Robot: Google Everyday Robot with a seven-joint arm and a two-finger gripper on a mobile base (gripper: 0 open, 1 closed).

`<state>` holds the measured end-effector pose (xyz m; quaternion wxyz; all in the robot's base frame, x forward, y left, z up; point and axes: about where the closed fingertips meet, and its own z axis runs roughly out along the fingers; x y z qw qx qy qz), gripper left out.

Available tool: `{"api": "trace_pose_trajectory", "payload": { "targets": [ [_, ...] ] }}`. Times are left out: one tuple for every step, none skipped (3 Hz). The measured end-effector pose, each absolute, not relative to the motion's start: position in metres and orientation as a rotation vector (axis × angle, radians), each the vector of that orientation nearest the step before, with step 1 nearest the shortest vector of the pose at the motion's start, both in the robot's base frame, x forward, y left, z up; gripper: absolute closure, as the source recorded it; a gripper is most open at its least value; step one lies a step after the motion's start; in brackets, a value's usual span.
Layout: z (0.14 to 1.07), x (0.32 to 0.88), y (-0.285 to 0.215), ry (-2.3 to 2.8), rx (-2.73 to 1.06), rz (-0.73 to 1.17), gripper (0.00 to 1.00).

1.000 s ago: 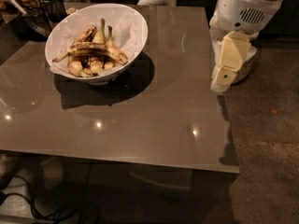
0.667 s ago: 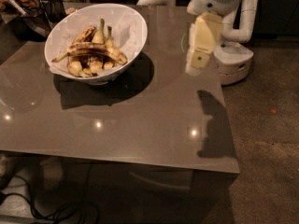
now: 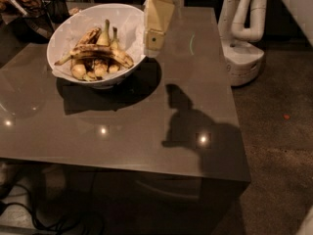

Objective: Pick banana from white bowl

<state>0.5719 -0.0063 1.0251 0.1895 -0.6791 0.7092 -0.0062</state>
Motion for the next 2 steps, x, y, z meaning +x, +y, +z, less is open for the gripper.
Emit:
{"api": "trace_pose_trajectory", "payload": {
  "targets": [
    [1.028, 0.579, 0.011, 1.945, -1.915, 0.051, 0.00],
    [1.028, 0.602, 0.043, 1.921, -1.944, 0.075, 0.00]
  ]
}}
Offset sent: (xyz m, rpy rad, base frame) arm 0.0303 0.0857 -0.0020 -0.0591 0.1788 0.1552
